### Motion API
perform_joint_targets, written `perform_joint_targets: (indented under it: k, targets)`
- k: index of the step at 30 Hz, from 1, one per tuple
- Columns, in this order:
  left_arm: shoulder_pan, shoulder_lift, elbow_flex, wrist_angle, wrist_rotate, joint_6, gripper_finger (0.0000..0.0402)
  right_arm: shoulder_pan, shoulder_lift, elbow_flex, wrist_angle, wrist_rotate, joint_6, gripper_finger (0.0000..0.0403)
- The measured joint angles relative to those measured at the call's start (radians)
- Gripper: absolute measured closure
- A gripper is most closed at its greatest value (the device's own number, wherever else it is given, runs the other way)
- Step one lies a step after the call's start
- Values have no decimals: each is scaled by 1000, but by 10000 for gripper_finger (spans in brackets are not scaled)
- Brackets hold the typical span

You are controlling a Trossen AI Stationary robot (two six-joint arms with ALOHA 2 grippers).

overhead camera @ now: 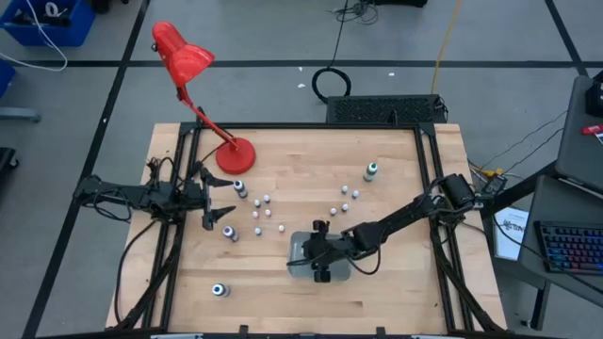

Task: Pick & Place food coloring
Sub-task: Put the small purple food coloring bottle into the gray bin

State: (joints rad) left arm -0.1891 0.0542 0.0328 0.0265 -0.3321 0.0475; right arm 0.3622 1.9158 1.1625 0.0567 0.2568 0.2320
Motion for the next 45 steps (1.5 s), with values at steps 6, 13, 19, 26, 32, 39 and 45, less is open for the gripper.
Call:
perform_joint_targets:
  k: [6,13,19,26,32,39,45]
  targets:
    - [0,0,0,0,0,0,36,7,-110,0,-29,2,-37,217]
    - [0,0,0,0,0,0,36,17,-306,0,-362,105,-32,220]
    - [0,0,0,0,0,0,36,4,-475,-122,-611,260,106,220]
    - [0,0,0,0,0,0,36,-50,-653,-442,-339,264,113,220]
    - [0,0,0,0,0,-1,36,-116,-667,-602,-136,240,56,220]
    - [0,0,0,0,0,-1,36,-190,-650,-632,-67,215,5,220]
    - [0,0,0,0,0,0,36,-215,-604,-632,-24,152,-15,220]
